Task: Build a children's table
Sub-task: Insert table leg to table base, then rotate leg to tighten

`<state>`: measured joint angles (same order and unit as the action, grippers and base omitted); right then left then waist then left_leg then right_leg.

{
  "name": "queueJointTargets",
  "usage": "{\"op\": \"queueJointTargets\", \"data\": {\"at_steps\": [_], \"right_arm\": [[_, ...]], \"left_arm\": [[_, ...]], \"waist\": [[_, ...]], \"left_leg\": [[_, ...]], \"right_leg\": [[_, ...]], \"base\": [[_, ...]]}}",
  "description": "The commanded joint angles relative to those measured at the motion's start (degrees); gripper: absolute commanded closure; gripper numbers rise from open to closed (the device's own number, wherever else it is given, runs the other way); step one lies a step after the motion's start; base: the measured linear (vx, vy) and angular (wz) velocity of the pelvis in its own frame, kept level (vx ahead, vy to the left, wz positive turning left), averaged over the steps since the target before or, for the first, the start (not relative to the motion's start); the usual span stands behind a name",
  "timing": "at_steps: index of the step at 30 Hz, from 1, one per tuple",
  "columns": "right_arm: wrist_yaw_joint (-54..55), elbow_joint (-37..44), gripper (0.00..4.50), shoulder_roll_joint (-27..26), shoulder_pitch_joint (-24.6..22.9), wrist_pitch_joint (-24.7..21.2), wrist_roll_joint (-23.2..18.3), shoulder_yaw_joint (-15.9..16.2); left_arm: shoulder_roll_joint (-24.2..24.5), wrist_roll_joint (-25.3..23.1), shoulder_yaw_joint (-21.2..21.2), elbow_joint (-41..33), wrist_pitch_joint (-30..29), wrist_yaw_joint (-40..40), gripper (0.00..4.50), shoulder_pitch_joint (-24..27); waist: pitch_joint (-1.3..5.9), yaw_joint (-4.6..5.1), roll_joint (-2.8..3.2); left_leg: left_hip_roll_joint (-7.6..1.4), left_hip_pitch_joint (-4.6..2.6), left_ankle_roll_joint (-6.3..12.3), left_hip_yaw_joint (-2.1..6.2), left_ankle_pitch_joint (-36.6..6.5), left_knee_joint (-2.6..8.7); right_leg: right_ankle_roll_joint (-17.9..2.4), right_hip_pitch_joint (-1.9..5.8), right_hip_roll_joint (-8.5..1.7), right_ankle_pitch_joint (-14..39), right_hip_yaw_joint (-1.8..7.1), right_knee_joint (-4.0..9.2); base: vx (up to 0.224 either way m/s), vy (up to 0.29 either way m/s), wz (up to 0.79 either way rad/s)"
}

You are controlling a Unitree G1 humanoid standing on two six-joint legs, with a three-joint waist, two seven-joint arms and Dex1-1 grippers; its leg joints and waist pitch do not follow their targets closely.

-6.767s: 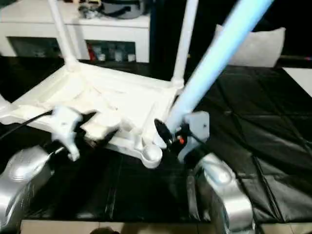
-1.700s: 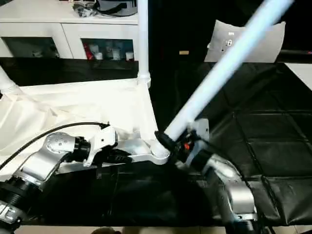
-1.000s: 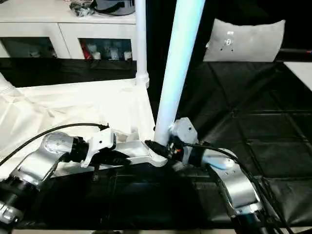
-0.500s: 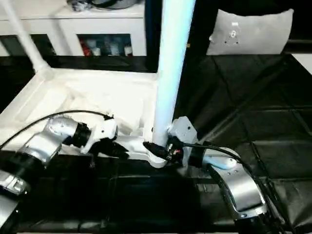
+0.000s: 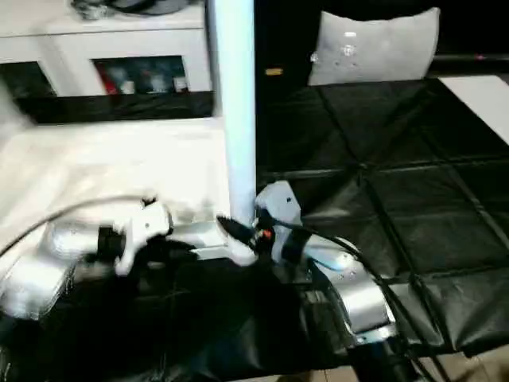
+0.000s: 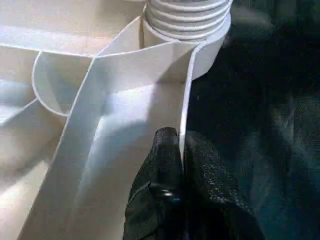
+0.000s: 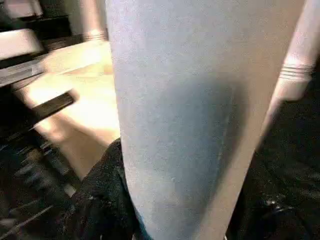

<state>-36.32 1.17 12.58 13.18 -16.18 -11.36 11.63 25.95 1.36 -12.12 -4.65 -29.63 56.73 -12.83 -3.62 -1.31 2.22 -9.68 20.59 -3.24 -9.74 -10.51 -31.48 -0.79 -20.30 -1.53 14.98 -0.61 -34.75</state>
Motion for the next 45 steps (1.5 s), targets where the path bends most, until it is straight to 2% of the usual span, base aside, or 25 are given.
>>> {"op": "queueJointTargets", "data": {"at_steps": [1,2,3,4,5,8,11,13,15,18,19,20,21,22,24,25,26,29,30,31,35,38,40,42,45], "right_arm": [[1.6,-6.9,2.61,-0.4,-1.9,-2.3,1.9,1.8],[2.4,-7.9,2.61,-0.8,-1.6,-1.9,1.9,1.4],[3.3,-8.9,2.61,-1.2,-1.0,-1.6,2.1,1.0],[4.7,-10.5,2.61,-2.0,-0.1,-1.7,2.2,0.4],[4.7,-10.5,2.61,-2.0,-0.1,-1.7,2.2,0.4],[6.1,-12.6,2.61,-3.7,1.4,-2.0,2.2,-0.7],[6.3,-13.4,2.61,-3.8,2.0,-1.7,2.7,-0.4],[6.3,-13.6,2.61,-4.0,2.1,-1.6,2.7,-0.4],[6.9,-14.8,2.61,-4.9,2.6,-2.4,1.5,-1.2],[6.7,-16.0,2.61,-5.3,3.2,-1.5,1.5,-1.4],[6.9,-16.4,2.26,-5.5,3.4,-1.4,1.6,-1.5],[7.0,-16.6,2.26,-5.7,3.5,-1.3,1.7,-1.6],[7.1,-16.7,2.05,-5.8,3.6,-1.2,1.7,-1.7],[7.1,-17.0,1.89,-5.8,3.7,-0.8,1.9,-1.7],[7.1,-17.3,1.82,-5.9,3.7,-0.6,2.0,-1.7],[7.1,-17.5,1.72,-5.9,3.7,-0.3,2.2,-1.8],[7.0,-17.6,1.57,-5.9,3.7,0.1,2.3,-1.8],[6.8,-17.1,1.40,-5.6,3.4,0.7,2.3,-1.9],[6.7,-16.8,1.36,-5.5,3.2,0.9,2.3,-2.0],[6.5,-16.4,1.29,-5.2,2.9,1.2,2.3,-2.0],[4.8,-14.7,0.96,-3.6,1.7,3.4,2.1,-2.4],[0.7,-11.5,0.73,-1.3,-0.1,3.4,-0.6,-3.6],[-3.4,-8.7,0.62,1.4,-1.6,3.1,-2.9,-4.4],[-4.9,-7.8,0.47,2.5,-1.9,3.1,-3.6,-4.8],[-7.6,-6.7,0.24,4.9,-2.1,3.3,-4.7,-5.5]], "left_arm": [[-3.0,0.2,1.8,-6.6,-7.1,-6.7,4.50,2.3],[-4.7,-0.2,1.4,-9.8,-9.9,-8.7,4.50,3.4],[-6.5,-0.1,0.7,-12.0,-11.5,-10.2,4.50,4.0],[-8.9,0.1,-0.5,-13.5,-12.4,-11.8,4.50,4.1],[-8.9,0.1,-0.5,-13.5,-12.4,-11.8,4.50,4.1],[-10.7,-1.4,-2.7,-14.2,-13.7,-14.2,4.50,3.7],[-10.0,-3.3,-3.7,-13.3,-12.7,-14.7,4.50,3.5],[-9.7,-4.2,-3.7,-13.5,-13.6,-15.9,4.50,3.6],[-8.7,-6.5,-4.0,-13.8,-15.6,-18.3,4.50,3.5],[-7.7,-7.1,-4.2,-13.2,-15.2,-19.4,4.50,3.0],[-7.4,-7.0,-4.1,-12.9,-16.0,-19.9,4.50,2.6],[-7.2,-6.9,-3.9,-12.7,-16.6,-20.1,4.50,2.3],[-7.2,-6.8,-3.7,-12.5,-17.0,-20.1,4.50,2.0],[-7.3,-6.2,-3.1,-12.1,-17.9,-19.8,4.50,1.5],[-7.3,-5.7,-2.8,-12.0,-18.6,-19.7,4.50,1.2],[-6.9,-5.4,-2.7,-11.8,-19.1,-19.3,4.50,0.9],[-6.2,-5.1,-3.0,-11.4,-19.2,-18.7,4.50,0.5],[-4.2,-5.0,-3.9,-10.5,-18.8,-17.4,4.50,-0.2],[-3.7,-4.9,-4.0,-10.1,-18.7,-17.0,4.50,-0.5],[-3.3,-4.8,-4.0,-9.5,-18.3,-16.6,4.50,-0.9],[-1.3,-4.0,-4.2,-6.4,-15.6,-14.1,4.50,-2.5],[0.8,-3.2,-4.9,-1.4,-9.8,-11.0,4.50,-4.8],[2.9,-2.7,-6.6,3.2,-2.3,-5.7,4.50,-7.0],[3.6,-2.4,-7.4,5.1,1.5,-2.7,4.50,-7.8],[5.0,-2.4,-9.3,8.9,6.1,1.7,4.50,-9.8]], "waist": [[1.89,-0.82,-0.67],[2.00,-0.89,-0.48],[1.93,-0.83,-1.05],[1.77,-1.08,-1.35],[1.74,-1.36,-0.88],[2.06,-1.57,-1.60],[2.23,-1.74,-1.65],[2.31,-1.77,-1.89],[2.33,-1.76,-1.82],[2.26,-1.69,-1.84],[2.33,-1.58,-1.69],[2.29,-1.53,-1.78],[2.32,-1.51,-1.81],[2.33,-1.60,-1.61],[2.41,-1.55,-1.68],[2.84,-1.83,-1.39],[2.85,-1.82,-1.62],[3.02,-1.92,-1.35],[3.05,-1.82,-1.46],[3.11,-1.93,-1.21],[3.11,-2.40,-1.16],[3.19,-2.80,-1.05],[3.13,-3.06,-0.95],[3.31,-3.38,-0.93],[3.24,-3.80,-0.70]], "left_leg": [[-3.68,0.08,2.57,1.52,-8.9,3.44],[-3.84,0.03,2.54,1.47,-8.3,3.39],[-3.85,0.02,2.69,1.33,-8.3,3.35],[-3.73,-0.12,2.73,1.21,-9.2,3.32],[-3.73,-0.14,2.32,1.33,-9.8,3.43],[-3.84,-0.08,1.64,1.39,-9.7,3.37],[-3.64,0.06,1.77,1.42,-8.3,3.10],[-3.60,0.07,1.54,1.43,-8.7,3.06],[-3.63,-0.03,1.30,1.50,-9.4,3.11],[-3.56,-0.06,0.92,1.53,-10.8,3.22],[-3.51,-0.07,0.62,1.56,-11.3,3.23],[-3.53,-0.13,0.49,1.51,-11.6,3.21],[-3.50,-0.08,0.48,1.51,-11.4,3.18],[-3.55,-0.10,0.35,1.56,-11.3,3.21],[-3.44,-0.09,0.27,1.52,-11.0,3.09],[-3.40,-0.03,0.31,1.47,-9.3,2.74],[-3.30,0.20,0.64,1.48,-7.7,2.76],[-3.22,0.17,1.19,1.50,-6.5,2.52],[-3.20,0.25,1.30,1.47,-6.2,2.47],[-3.20,0.15,1.29,1.48,-6.1,2.40],[-3.23,0.00,1.23,1.42,-6.8,2.33],[-3.30,-0.03,1.20,1.50,-6.9,2.32],[-3.15,-0.07,1.74,1.50,-7.5,2.19],[-3.37,-0.12,1.76,1.56,-7.3,2.23],[-3.40,-0.27,1.71,1.47,-8.0,2.15]], "right_leg": [[-12.6,1.37,-6.13,2.1,2.75,4.53],[-12.8,1.49,-6.25,1.3,2.80,4.32],[-13.0,1.34,-6.08,1.4,2.71,4.50],[-12.7,1.18,-6.00,4.1,2.69,4.85],[-12.5,1.03,-6.06,6.4,2.72,4.94],[-11.3,1.08,-5.82,5.8,2.71,4.76],[-10.4,1.11,-5.71,0.7,2.64,4.30],[-10.1,1.23,-5.76,0.6,2.62,4.26],[-10.0,1.15,-5.73,1.3,2.58,4.21],[-9.7,1.02,-5.77,4.3,2.59,4.49],[-9.8,1.02,-5.76,5.4,2.58,4.45],[-9.7,0.89,-5.73,6.2,2.62,4.60],[-9.8,0.92,-5.75,6.2,2.64,4.58],[-9.7,0.90,-5.79,6.2,2.64,4.57],[-10.0,0.88,-5.69,5.8,2.61,4.58],[-10.4,1.14,-5.78,2.6,2.67,4.22],[-10.4,1.22,-5.42,-0.7,2.49,3.88],[-10.8,1.34,-5.45,-4.4,2.42,3.57],[-11.0,1.48,-5.45,-5.7,2.40,3.46],[-11.1,1.45,-5.46,-6.1,2.41,3.48],[-11.0,1.49,-5.36,-6.2,2.35,3.45],[-11.0,1.59,-5.37,-6.9,2.29,3.23],[-10.5,1.55,-5.34,-6.1,2.33,3.51],[-10.0,1.65,-5.41,-6.6,2.33,3.17],[-10.6,1.40,-5.56,-6.2,2.31,3.33]], "base": [[0.000,0.000,0.00],[0.000,0.000,0.00],[0.000,0.000,0.00],[0.000,0.000,0.00],[0.000,0.000,0.00],[0.000,0.000,0.00],[0.000,0.000,0.00],[0.000,0.000,0.00],[0.000,0.000,0.00],[0.000,0.000,0.00],[0.000,0.000,0.00],[0.000,0.000,0.00],[0.000,0.000,0.00],[0.000,0.000,0.00],[0.000,0.000,0.00],[0.000,0.000,0.00],[0.000,0.000,0.00],[0.000,0.000,0.00],[0.000,0.000,0.00],[0.000,0.000,0.00],[0.000,0.000,0.00],[0.000,0.000,0.00],[0.000,0.000,0.00],[0.000,0.000,0.00],[0.000,0.000,0.00]]}}
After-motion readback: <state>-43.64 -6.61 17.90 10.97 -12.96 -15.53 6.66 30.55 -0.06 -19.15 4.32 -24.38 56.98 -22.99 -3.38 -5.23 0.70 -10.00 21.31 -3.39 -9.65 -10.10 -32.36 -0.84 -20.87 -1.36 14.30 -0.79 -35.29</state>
